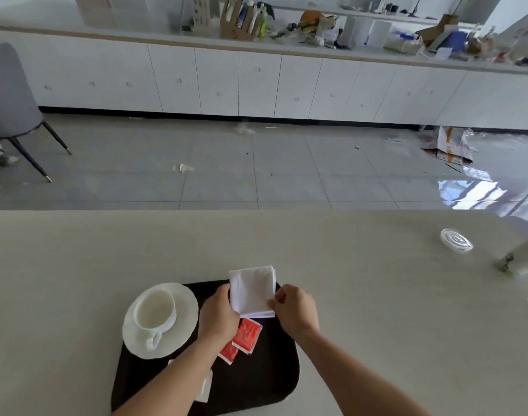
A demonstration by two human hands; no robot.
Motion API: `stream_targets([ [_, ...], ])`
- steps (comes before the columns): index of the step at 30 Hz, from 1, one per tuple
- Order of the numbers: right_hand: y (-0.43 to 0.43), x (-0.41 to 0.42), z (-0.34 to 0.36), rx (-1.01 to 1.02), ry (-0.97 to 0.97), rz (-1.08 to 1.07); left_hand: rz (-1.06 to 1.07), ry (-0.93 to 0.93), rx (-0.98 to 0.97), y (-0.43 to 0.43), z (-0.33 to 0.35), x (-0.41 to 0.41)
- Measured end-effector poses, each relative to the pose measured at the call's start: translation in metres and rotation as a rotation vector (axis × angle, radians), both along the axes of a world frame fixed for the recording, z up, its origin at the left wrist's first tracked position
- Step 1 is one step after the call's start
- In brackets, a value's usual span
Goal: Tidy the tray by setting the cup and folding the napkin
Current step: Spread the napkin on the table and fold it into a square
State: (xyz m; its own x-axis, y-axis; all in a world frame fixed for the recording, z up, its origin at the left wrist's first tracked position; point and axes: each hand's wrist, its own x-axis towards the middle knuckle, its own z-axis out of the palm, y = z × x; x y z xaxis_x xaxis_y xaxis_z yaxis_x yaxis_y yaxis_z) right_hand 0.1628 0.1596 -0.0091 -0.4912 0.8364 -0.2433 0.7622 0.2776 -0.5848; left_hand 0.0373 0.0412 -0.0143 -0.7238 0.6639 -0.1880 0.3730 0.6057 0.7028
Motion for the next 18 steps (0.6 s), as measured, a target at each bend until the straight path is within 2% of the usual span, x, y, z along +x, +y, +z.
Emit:
stream_targets([
  [18,-0.016,-0.004,-0.034,0.051,-0.006,0.076,0.004,0.084,-0.108,-0.009,-0.032,0.0],
])
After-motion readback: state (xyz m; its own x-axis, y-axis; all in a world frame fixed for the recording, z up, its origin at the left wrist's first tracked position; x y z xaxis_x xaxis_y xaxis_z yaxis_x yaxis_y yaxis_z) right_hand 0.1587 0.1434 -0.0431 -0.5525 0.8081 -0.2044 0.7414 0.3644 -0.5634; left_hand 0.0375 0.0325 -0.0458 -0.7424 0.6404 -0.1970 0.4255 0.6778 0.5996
